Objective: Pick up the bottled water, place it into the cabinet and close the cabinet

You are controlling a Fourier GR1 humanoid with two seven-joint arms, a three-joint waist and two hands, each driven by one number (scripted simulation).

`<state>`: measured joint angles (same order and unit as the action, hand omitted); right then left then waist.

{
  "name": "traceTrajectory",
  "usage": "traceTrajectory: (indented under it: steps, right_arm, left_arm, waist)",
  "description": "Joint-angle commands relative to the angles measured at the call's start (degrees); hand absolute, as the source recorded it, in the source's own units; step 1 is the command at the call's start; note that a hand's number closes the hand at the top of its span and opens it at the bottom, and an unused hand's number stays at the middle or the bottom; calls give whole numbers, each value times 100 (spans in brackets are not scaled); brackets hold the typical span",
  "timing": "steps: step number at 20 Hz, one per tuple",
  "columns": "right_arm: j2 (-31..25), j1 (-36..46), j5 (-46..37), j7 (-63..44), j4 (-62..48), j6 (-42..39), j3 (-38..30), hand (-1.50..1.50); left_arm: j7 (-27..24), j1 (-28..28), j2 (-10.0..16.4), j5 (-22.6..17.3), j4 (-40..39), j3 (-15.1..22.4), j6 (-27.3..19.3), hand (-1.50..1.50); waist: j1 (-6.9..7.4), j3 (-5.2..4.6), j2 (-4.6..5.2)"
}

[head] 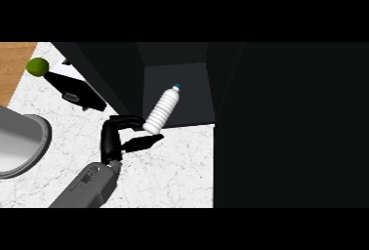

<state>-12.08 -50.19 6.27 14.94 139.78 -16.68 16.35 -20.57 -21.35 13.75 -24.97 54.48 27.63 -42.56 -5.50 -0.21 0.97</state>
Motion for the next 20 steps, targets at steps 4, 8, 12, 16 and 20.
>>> traceTrajectory:
  steps: [4, 8, 12, 16, 20]
  right_arm:
    - [66, -136, 143, -105, 170, 70, 52, -150]
    - [51, -197, 109, -203, 294, 117, 45, -150]
    - [105, -267, 36, -158, 302, 165, 114, -150]
    - [148, -424, -8, -262, 533, 303, 128, -150]
    - [148, -457, 28, -446, 656, 444, 84, -150]
  left_arm:
    - [-192, -1384, -529, -124, 679, -92, 464, -150]
    - [-251, -1155, -593, -241, 915, -7, 654, -150]
    - [-483, -876, -766, -430, 1011, 105, 1195, -150]
    - [-353, -1127, -968, -723, 1231, 26, 1797, -150]
    - [-856, -638, -1293, -631, 1459, 245, 2109, -150]
  waist:
    - [-46, 8, -104]
    - [128, 6, -131]
    - [160, -3, -125]
    - [357, 11, -112]
    - [462, 16, -104]
